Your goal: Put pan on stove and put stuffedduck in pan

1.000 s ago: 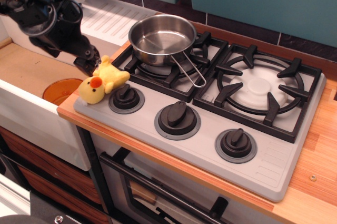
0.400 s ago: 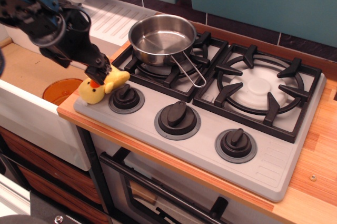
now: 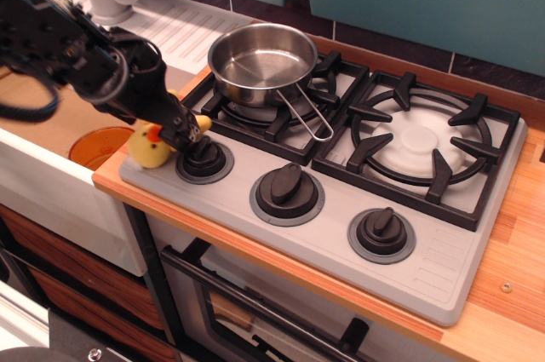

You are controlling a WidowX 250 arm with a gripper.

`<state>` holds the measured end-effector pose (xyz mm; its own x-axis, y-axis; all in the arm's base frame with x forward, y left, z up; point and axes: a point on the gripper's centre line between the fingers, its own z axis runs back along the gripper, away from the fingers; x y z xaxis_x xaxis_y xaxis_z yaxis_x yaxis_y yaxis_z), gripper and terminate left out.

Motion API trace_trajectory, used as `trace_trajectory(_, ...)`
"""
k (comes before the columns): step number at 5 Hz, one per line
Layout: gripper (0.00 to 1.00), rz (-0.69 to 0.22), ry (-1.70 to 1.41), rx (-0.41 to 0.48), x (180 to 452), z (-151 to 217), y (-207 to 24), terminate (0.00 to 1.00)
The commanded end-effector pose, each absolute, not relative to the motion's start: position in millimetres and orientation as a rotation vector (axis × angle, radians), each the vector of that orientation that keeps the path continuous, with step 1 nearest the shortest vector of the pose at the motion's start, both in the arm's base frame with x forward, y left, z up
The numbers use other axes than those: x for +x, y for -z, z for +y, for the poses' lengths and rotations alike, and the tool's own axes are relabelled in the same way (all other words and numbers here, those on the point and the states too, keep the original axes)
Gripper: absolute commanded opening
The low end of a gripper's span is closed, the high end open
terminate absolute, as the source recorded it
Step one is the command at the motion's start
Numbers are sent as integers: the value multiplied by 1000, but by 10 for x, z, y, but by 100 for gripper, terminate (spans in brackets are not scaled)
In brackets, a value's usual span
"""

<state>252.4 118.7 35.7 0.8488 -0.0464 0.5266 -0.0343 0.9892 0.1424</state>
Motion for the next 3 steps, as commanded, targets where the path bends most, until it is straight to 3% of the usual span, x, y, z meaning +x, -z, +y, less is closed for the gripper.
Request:
trace_trajectory(1, 100, -515, -4, 110, 2582, 1113, -274, 0)
trace_trajectory(2, 0, -462, -22, 104, 2583, 1085, -316, 0)
trace_trajectory(3, 0, -415, -29, 104, 2578, 1064, -426, 0)
